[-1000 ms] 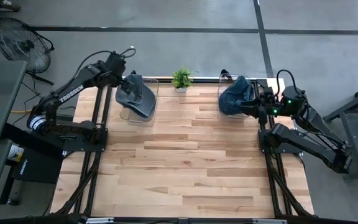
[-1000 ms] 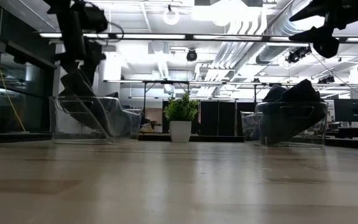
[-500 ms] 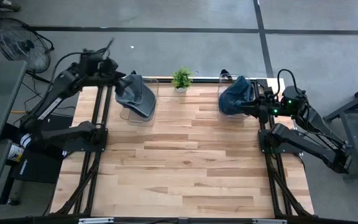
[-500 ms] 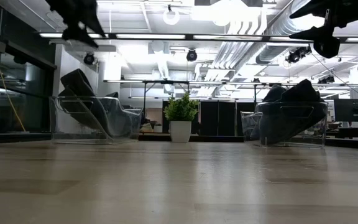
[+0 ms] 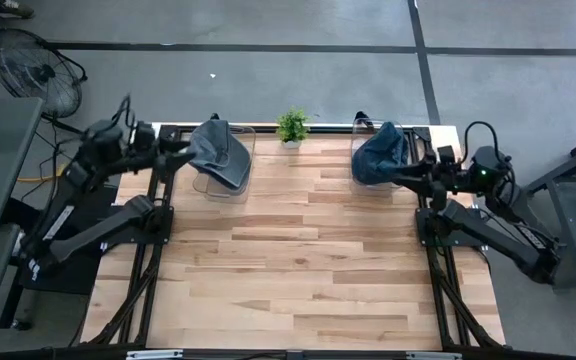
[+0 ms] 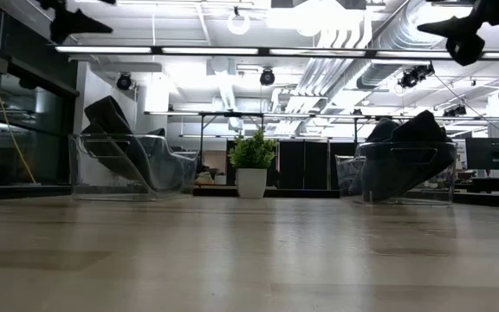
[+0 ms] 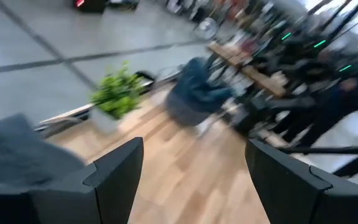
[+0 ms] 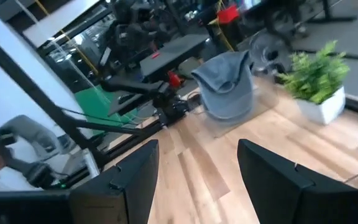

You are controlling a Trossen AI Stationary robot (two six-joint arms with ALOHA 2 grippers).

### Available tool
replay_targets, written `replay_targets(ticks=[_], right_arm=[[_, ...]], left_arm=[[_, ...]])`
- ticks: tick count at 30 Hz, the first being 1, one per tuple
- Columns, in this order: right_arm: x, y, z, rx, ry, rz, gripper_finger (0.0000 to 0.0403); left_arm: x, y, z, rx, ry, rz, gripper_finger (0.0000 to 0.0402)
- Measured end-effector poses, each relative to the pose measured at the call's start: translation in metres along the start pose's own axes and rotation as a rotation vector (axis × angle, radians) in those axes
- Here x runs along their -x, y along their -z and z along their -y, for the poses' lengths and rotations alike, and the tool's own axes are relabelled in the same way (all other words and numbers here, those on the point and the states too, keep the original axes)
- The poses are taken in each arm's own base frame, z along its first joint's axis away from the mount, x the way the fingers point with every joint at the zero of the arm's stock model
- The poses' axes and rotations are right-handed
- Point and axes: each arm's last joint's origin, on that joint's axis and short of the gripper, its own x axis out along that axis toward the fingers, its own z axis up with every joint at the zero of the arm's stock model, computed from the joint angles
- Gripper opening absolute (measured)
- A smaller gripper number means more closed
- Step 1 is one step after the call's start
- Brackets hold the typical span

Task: Pick & Place hat
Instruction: Return to Home Position

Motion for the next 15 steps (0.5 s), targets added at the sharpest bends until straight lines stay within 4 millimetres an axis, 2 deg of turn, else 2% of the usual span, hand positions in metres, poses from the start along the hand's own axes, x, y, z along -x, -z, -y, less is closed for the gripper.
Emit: replay_targets(ticks=[3, 8, 15], right_arm=[[0.005, 0.004, 0.001, 0.019, 0.059, 0.049, 0.0213], [0.002, 0.013, 0.008, 0.016, 0.027, 0.104, 0.0213], [-0.018, 0.035, 0.032, -0.016, -0.063, 0.230, 0.0213]], left_arm=[[0.011, 0.012, 0.004, 0.031, 0.067, 0.071, 0.0280], [0.023, 0.024, 0.006, 0.042, 0.114, 0.146, 0.0280], [0.017, 0.029, 0.001, 0.059, 0.113, 0.197, 0.0280]])
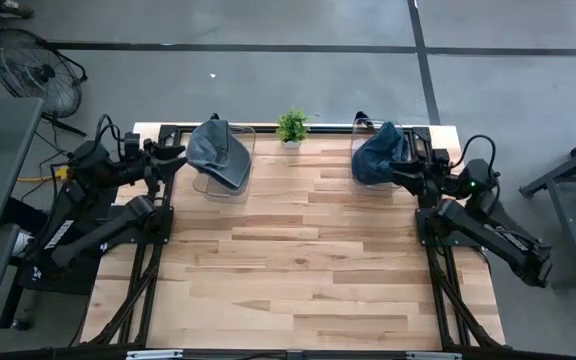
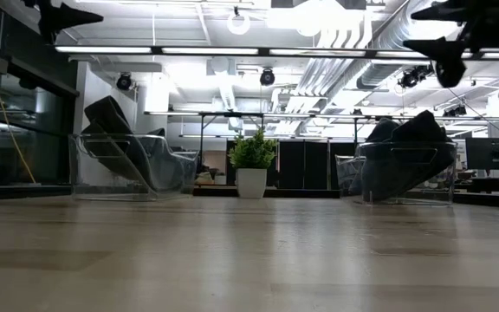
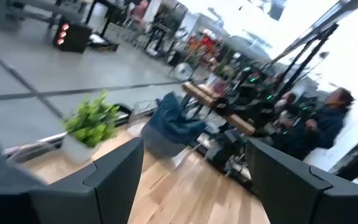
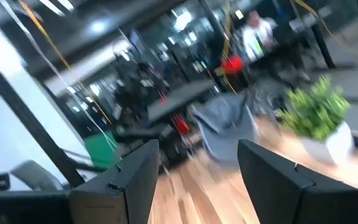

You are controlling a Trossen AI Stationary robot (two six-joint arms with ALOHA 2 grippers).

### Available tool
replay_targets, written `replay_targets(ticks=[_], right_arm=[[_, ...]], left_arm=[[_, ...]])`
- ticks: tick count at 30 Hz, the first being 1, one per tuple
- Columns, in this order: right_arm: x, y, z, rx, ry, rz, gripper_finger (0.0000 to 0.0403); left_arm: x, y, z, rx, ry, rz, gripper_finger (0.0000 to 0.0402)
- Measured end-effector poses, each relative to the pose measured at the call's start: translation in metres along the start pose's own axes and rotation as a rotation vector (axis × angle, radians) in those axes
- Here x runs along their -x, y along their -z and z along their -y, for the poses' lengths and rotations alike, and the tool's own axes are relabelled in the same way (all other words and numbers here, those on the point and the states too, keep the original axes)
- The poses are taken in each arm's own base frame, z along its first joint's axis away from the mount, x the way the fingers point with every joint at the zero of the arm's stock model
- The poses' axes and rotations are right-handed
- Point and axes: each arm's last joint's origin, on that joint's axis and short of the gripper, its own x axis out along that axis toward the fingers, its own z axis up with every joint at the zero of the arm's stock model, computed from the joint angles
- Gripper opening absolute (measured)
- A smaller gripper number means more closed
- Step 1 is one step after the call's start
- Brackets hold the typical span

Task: Pick & Place hat
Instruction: Return to Home Position

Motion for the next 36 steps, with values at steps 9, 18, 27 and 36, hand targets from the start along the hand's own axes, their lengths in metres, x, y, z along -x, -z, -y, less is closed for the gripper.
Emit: replay_targets(ticks=[9, 18, 27, 36], right_arm=[[-0.011, 0.028, 0.015, -0.001, -0.031, 0.121, 0.0213], [-0.014, 0.035, 0.005, 0.118, 0.028, 0.177, 0.0213], [-0.024, 0.047, 0.003, 0.175, 0.050, 0.078, 0.0213], [-0.029, 0.048, 0.004, 0.204, 0.100, 0.088, 0.0213]], left_arm=[[-0.023, 0.016, -0.018, 0.020, 0.080, 0.088, 0.0280], [-0.031, 0.035, -0.027, -0.027, 0.052, 0.052, 0.0280], [-0.044, 0.066, -0.037, -0.055, 0.036, -0.014, 0.0280], [-0.048, 0.075, -0.044, -0.056, -0.007, 0.028, 0.0280]])
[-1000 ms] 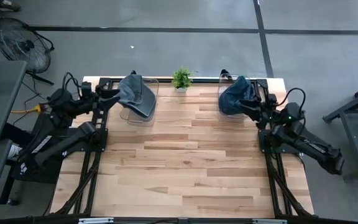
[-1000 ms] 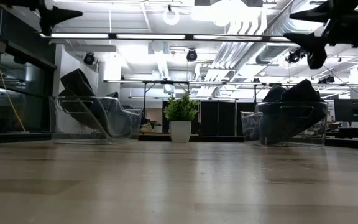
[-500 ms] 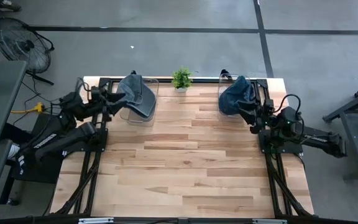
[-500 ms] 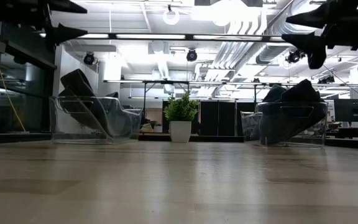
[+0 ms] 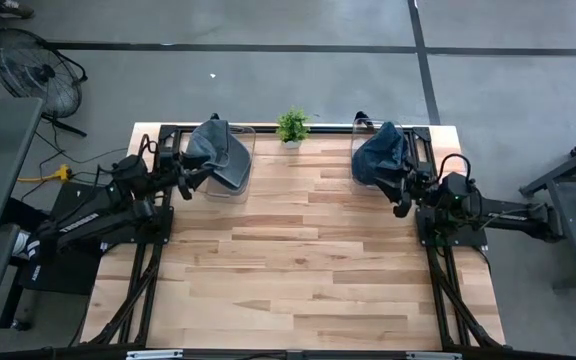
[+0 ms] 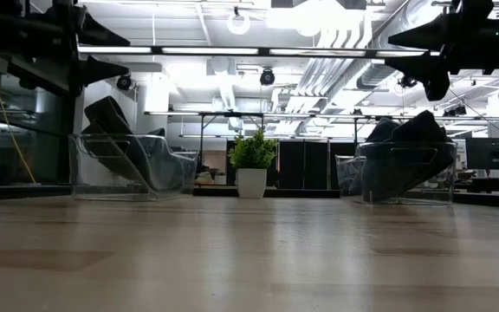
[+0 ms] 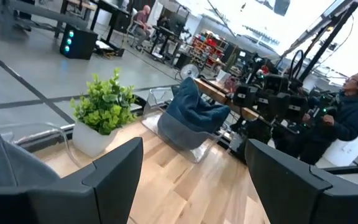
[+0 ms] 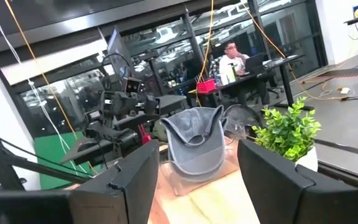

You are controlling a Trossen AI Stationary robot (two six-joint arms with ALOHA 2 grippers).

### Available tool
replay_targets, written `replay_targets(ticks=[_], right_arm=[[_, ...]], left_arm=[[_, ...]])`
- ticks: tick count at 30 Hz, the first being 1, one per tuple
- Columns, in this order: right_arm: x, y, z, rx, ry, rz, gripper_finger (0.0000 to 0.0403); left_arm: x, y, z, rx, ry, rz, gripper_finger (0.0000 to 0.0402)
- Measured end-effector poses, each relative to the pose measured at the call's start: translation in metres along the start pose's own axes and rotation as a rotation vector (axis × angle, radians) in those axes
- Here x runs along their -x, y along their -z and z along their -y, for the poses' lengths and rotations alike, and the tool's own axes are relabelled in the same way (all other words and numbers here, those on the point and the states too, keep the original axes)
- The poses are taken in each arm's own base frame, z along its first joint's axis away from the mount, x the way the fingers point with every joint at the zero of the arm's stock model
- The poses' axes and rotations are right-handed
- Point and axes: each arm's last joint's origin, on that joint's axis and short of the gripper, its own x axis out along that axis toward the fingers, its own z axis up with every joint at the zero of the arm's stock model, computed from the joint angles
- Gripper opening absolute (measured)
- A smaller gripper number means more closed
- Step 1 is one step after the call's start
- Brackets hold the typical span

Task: Pick & Place hat
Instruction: Return to Home Position

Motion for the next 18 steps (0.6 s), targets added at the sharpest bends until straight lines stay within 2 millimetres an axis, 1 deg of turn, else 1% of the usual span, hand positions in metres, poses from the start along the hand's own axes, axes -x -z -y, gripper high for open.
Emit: replay_targets(ticks=[4, 9, 12, 15, 18], right_arm=[[0.000, 0.003, 0.001, -0.003, -0.008, 0.015, 0.0213], [0.003, 0.019, 0.007, -0.020, -0.032, 0.070, 0.0213], [0.003, 0.017, 0.007, -0.006, -0.025, 0.082, 0.0213], [0.003, 0.019, 0.007, 0.013, -0.012, 0.069, 0.0213], [0.003, 0.026, 0.011, 0.014, 0.035, 0.003, 0.0213]], left_arm=[[0.000, -0.001, 0.000, -0.001, -0.020, 0.020, 0.0280], [0.000, -0.001, 0.000, 0.000, -0.025, 0.020, 0.0280], [0.000, -0.001, -0.001, 0.000, -0.026, 0.017, 0.0280], [0.000, 0.000, -0.001, 0.001, -0.027, 0.014, 0.0280], [0.000, 0.000, -0.001, 0.001, -0.026, 0.014, 0.0280]])
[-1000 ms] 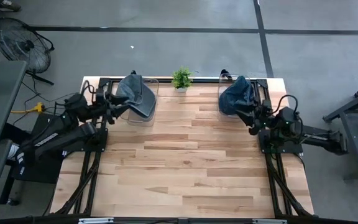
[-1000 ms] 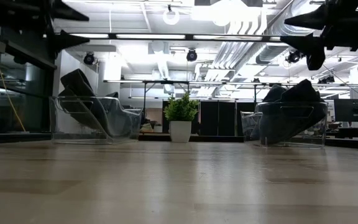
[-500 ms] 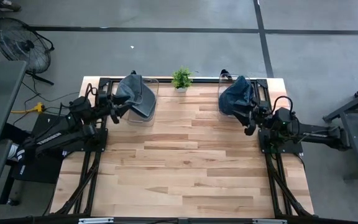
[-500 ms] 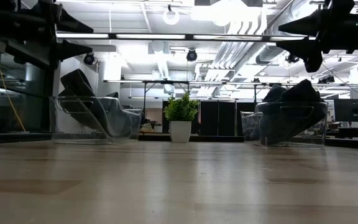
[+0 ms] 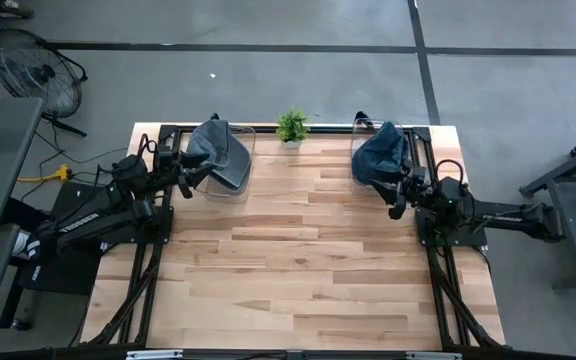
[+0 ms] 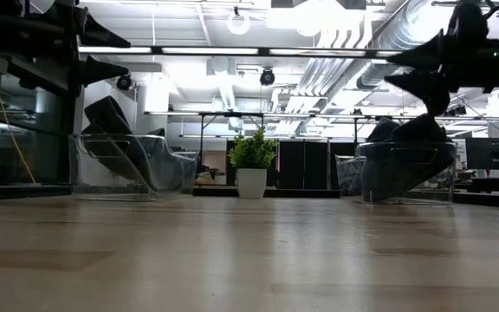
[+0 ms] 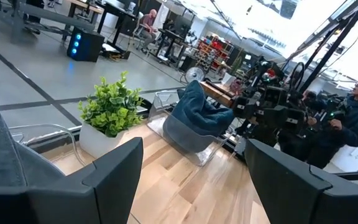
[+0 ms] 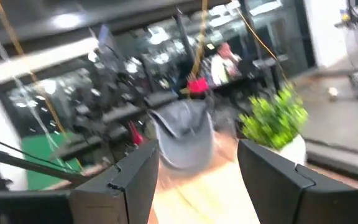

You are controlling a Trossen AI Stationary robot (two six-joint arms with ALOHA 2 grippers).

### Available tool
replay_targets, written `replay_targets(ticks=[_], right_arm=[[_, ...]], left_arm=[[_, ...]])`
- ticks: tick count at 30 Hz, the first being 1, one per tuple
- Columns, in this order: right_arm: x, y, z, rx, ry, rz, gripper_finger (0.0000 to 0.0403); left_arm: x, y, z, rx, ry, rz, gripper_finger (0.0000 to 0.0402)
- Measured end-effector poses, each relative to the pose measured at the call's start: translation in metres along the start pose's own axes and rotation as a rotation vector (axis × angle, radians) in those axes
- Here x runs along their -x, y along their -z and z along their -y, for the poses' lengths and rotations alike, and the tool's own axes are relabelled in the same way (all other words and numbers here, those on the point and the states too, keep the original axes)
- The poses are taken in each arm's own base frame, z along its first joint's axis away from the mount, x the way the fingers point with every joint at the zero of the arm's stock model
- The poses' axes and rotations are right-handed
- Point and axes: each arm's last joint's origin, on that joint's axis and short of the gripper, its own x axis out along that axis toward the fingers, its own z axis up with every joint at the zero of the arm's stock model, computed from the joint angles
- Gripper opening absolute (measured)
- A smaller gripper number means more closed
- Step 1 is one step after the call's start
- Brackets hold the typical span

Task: Pick & Place hat
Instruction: Return to Home Position

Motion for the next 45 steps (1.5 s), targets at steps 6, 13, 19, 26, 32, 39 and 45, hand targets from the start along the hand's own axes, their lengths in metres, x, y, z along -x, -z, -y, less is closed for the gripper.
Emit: replay_targets(ticks=[6, 13, 19, 26, 32, 39, 45], right_arm=[[0.000, 0.005, 0.003, 0.015, 0.046, -0.045, 0.0213], [0.000, 0.005, 0.002, 0.019, 0.025, -0.046, 0.0213], [0.000, 0.005, 0.002, 0.018, 0.014, -0.049, 0.0213], [0.000, 0.004, 0.000, 0.012, -0.042, -0.053, 0.0213], [0.000, 0.004, -0.001, 0.011, -0.074, -0.064, 0.0213], [0.000, 0.004, -0.003, 0.010, -0.123, -0.069, 0.0213], [0.002, 0.003, -0.006, 0.007, -0.217, -0.078, 0.0213]], left_arm=[[0.000, 0.003, -0.002, -0.072, -0.019, -0.033, 0.0280], [-0.004, 0.013, -0.002, -0.106, 0.143, -0.013, 0.0280], [-0.008, 0.029, -0.006, -0.125, 0.237, 0.091, 0.0280], [-0.008, 0.041, 0.001, -0.196, 0.252, 0.073, 0.0280], [-0.007, 0.052, 0.007, -0.273, 0.223, 0.016, 0.0280], [-0.006, 0.063, 0.007, -0.270, 0.185, 0.061, 0.0280], [-0.002, 0.068, 0.010, -0.273, 0.330, 0.017, 0.0280]])
